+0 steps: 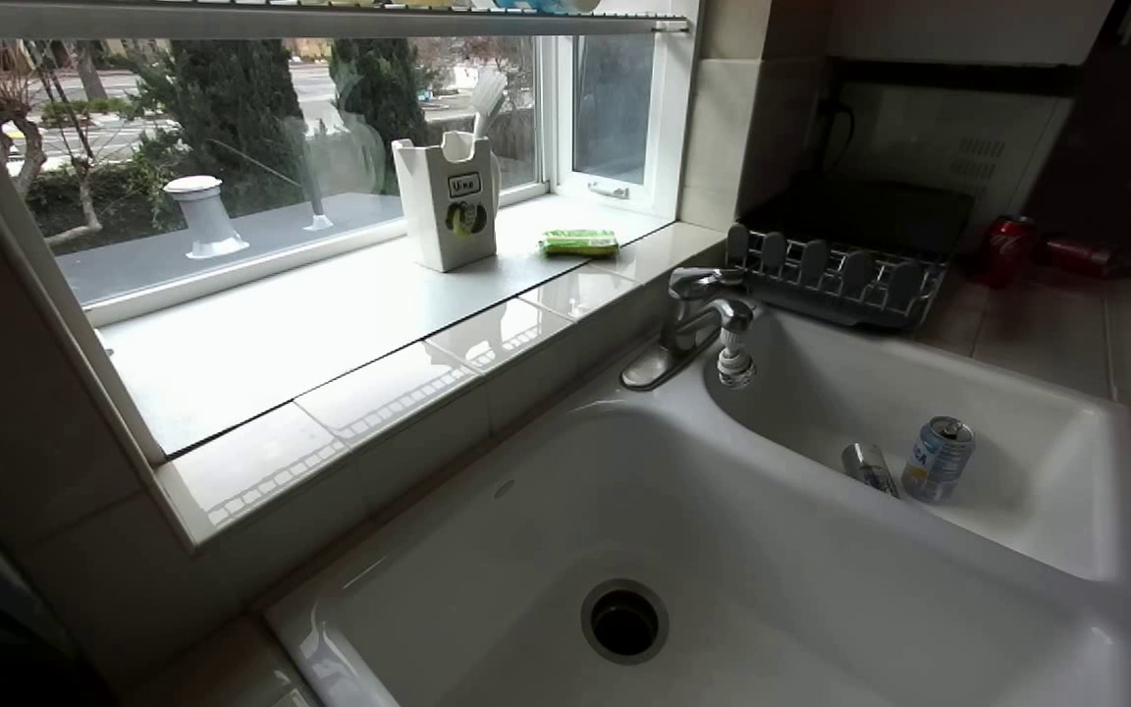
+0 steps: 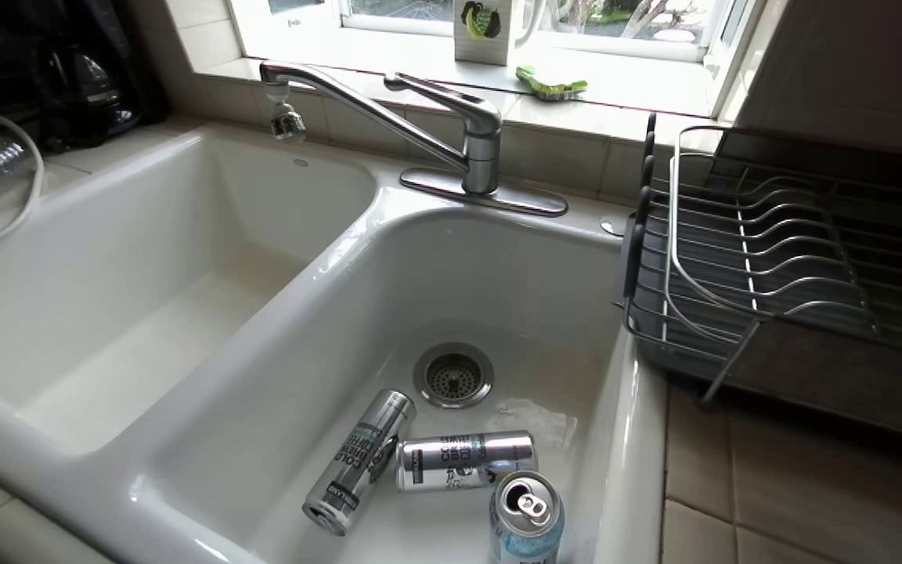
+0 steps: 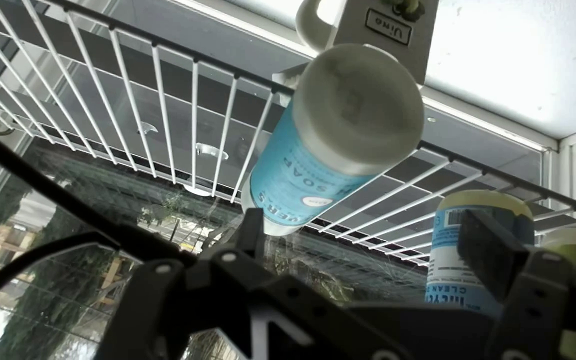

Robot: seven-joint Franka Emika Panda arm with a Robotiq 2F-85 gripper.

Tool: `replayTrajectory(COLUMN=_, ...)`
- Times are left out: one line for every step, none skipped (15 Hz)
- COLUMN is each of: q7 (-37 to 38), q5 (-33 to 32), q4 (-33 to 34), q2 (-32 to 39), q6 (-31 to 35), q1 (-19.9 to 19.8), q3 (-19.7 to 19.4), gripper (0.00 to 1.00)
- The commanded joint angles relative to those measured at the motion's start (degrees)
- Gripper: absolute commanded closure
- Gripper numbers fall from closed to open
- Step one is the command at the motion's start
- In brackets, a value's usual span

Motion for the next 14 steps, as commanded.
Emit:
replayTrajectory(q7=0.72, q5=2.39, q4=6.95, q2=5.39, q6=0.02, q1=-0.49, q3=0.62, gripper=0.0)
replayTrajectory(q7=1.03, q5=2.55, q4=8.33, q2=6.6, q6=0.18, q1=-0.5, q3=0.53, gripper=0.0)
replayTrajectory(q7=1.13, q5=2.73, q4=9.52, q2=7.5, q6=0.01, q1=-0.48, q3=0.59, gripper=0.0)
replayTrajectory(q7=1.56, q5=2.5, q4=10.8, q2=8.54, q6=-0.11, q1=-0.38, q3=0.41, gripper=0.0)
replayTrajectory(q7=2.19, q5=2.12, q4=12.05, q2=9.58, q6=0.13, q1=-0.26, q3=0.11, gripper=0.0)
replayTrajectory(q7=2.49, q5=2.21, q4=13.26, q2=10.58, q6=-0.09, q1=-0.32, q3=0.16, gripper=0.0)
replayTrajectory(q7=3.11, q5=1.89, q4=14.33, q2=11.45, q6=-0.02, q1=-0.24, q3=-0.02, gripper=0.0)
replayTrajectory(q7=3.42, q5=2.13, q4=15.37, q2=12.47, q6=0.31, q1=-0.42, q3=0.08, gripper=0.0)
replayTrajectory(q7=3.65, q5=2.2, q4=16.31, q2=13.2, q6=0.38, q1=-0.51, q3=0.16, gripper=0.0)
replayTrajectory(q7=3.89, q5=2.12, q4=17.19, q2=14.02, q6=0.73, q1=-0.58, q3=0.13, gripper=0.0)
replayTrajectory(q7=4.19, q5=2.04, q4=17.94, q2=14.68, q6=0.76, q1=-0.62, q3=0.1, gripper=0.0)
replayTrajectory(q7=4.49, q5=1.8, q4=18.71, q2=15.37, q6=0.94, q1=-0.67, q3=-0.05, gripper=0.0)
replayTrajectory(q7=4.63, q5=1.75, q4=19.22, q2=15.84, q6=0.94, q1=-0.81, q3=-0.08, gripper=0.0)
replayTrajectory(q7=4.87, q5=1.56, q4=19.84, q2=16.4, q6=0.81, q1=-0.86, q3=-0.19, gripper=0.0)
